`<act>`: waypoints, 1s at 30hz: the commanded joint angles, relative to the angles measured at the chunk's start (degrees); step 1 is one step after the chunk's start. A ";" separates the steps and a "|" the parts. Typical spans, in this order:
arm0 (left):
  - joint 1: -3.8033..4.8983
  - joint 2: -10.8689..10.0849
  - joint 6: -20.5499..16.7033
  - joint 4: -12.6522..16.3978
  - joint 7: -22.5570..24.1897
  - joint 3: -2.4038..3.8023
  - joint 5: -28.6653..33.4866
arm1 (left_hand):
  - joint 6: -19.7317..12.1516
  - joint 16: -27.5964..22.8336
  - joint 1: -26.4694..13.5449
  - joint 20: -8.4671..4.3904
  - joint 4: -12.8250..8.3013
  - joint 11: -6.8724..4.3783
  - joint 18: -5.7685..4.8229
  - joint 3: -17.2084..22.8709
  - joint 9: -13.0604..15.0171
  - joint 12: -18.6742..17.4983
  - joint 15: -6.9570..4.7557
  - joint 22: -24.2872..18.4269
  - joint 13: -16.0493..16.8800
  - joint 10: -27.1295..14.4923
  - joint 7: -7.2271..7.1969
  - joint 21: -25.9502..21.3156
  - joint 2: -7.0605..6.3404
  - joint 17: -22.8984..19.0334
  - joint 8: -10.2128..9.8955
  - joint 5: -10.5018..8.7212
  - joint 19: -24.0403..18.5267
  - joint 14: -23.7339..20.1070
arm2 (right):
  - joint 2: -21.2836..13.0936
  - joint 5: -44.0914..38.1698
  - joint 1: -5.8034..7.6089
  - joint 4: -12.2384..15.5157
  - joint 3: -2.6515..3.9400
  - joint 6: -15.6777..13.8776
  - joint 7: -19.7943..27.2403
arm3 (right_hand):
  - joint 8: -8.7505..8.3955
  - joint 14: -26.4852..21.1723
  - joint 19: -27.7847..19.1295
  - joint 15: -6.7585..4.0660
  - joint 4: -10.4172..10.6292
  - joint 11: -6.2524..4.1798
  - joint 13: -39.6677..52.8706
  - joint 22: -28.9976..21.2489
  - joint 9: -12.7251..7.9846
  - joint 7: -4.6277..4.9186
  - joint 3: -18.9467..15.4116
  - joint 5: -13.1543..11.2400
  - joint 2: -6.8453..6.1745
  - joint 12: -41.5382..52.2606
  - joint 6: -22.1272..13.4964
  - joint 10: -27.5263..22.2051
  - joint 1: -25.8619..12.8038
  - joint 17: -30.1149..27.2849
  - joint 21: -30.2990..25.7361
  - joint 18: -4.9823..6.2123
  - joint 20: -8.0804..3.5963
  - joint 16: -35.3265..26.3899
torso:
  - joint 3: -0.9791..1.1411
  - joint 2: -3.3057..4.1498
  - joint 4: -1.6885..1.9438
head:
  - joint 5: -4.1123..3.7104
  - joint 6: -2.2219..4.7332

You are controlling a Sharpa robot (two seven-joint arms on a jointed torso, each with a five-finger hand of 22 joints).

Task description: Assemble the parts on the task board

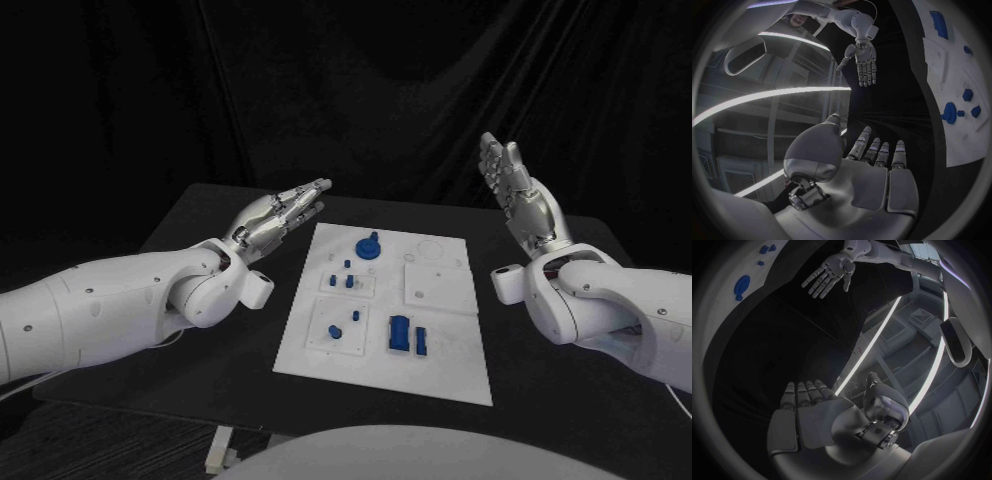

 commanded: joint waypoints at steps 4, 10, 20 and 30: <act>-1.08 1.66 -11.32 1.45 -2.14 2.49 3.99 | -9.80 -1.64 -22.61 -3.05 -4.98 -1.61 -3.17 7.24 -1.23 -4.36 -1.74 -1.61 -1.13 -0.57 -1.12 -1.18 -3.12 -0.95 -1.76 -7.53 -0.36 -0.12 | 3.76 11.13 -2.62 -2.24 4.00 -2.27 -2.89 | -0.66 -0.36 0.19 -0.06 -0.07 -0.21 -0.15 -0.18 -0.32 -0.02 0.39 -0.56 -0.16 -0.62 -0.80 -0.39 -5.78 -0.61 -1.42 -2.66 -0.29 -0.47 | 0.64 0.65 -1.57 | -1.32 4.80; -2.53 3.71 -22.85 3.08 -4.71 5.97 7.81 | -12.24 -1.64 -30.06 -4.17 -6.85 -1.61 -3.18 7.24 -1.23 -5.61 -1.74 -1.61 -1.13 -0.57 -1.12 -1.18 -7.84 -0.95 -1.76 -9.90 -0.36 -0.12 | 7.26 18.80 -4.92 -4.23 7.87 -3.69 -4.67 | -0.66 -0.36 0.19 -0.06 -0.07 -0.21 -0.15 -0.18 -0.32 -0.02 0.39 -0.56 -0.16 -0.62 -0.80 -0.39 -5.78 -0.61 -1.42 -2.67 -0.29 -0.47 | 1.25 1.29 -3.11 | -2.76 10.08; -4.29 6.20 -36.86 5.06 -7.83 10.21 12.46 | -15.24 -1.64 -38.59 -8.26 -8.17 -1.61 -3.19 7.24 -1.23 -6.91 -1.74 -1.61 -1.13 -0.57 -1.12 -1.18 -7.84 -0.95 -1.76 -12.61 -0.36 -0.12 | 8.65 21.85 -5.84 -5.02 9.41 -4.26 -5.38 | -0.66 -0.36 0.19 -0.06 -0.07 -0.21 -0.15 -0.18 -0.32 -0.02 0.39 -0.56 -0.16 -0.62 -0.80 -0.39 -5.78 -0.61 -1.42 -2.67 -0.29 -0.47 | 1.70 1.76 -4.24 | -3.82 13.94; -4.56 6.59 -39.04 5.37 -8.32 10.86 13.18 | -16.91 -1.64 -43.81 -8.26 -8.19 -1.61 -3.19 7.24 -1.23 -11.44 -1.74 -1.61 -1.13 -0.57 -1.12 -1.18 -7.84 -0.95 -1.76 -14.01 -0.36 -0.12 | 8.65 21.85 -5.84 -5.02 9.41 -4.26 -5.38 | -0.66 -0.36 0.19 -0.06 -0.07 -0.21 -0.15 -0.18 -0.32 -0.02 0.39 -0.56 -0.16 -0.62 -0.80 -0.39 -5.78 -0.61 -1.42 -2.67 -0.29 -0.47 | 1.70 1.76 -4.25 | -3.83 13.97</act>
